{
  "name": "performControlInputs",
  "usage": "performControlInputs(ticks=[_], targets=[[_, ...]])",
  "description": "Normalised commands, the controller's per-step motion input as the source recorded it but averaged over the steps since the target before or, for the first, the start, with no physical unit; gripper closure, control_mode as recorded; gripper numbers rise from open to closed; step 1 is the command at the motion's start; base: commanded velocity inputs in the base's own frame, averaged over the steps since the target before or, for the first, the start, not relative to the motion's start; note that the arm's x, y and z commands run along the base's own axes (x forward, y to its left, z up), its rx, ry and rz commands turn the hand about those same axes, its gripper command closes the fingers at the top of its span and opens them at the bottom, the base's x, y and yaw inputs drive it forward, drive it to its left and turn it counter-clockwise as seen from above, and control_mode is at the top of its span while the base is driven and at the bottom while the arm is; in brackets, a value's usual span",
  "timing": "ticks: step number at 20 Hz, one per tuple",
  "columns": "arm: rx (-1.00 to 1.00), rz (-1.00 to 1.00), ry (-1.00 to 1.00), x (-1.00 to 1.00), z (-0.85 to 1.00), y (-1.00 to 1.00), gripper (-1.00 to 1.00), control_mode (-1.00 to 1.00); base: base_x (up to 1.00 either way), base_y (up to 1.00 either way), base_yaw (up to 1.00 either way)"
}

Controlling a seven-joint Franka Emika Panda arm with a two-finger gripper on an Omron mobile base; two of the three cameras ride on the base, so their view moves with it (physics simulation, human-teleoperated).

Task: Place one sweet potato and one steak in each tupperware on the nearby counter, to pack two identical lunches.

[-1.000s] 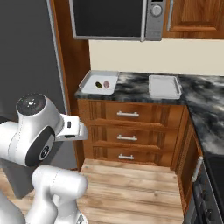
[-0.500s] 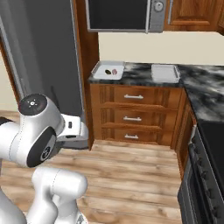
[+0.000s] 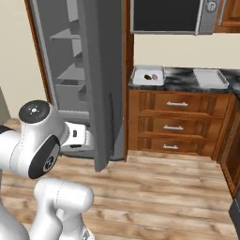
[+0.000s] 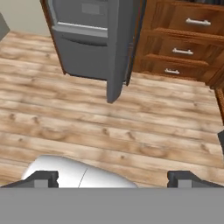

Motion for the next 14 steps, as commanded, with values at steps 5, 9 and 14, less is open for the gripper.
performControlInputs(ticks=[5,9,14], targets=[[0.0,0.0,0.0,0.0,0.0,0.0,-1.0,1.0,0.0,1.0,-0.01],[0.0,0.0,0.0,0.0,0.0,0.0,-1.0,1.0,0.1,1.0,0.0],[0.0,0.0,0.0,0.0,0.0,0.0,-1.0,1.0,0.68,0.67,-0.03]])
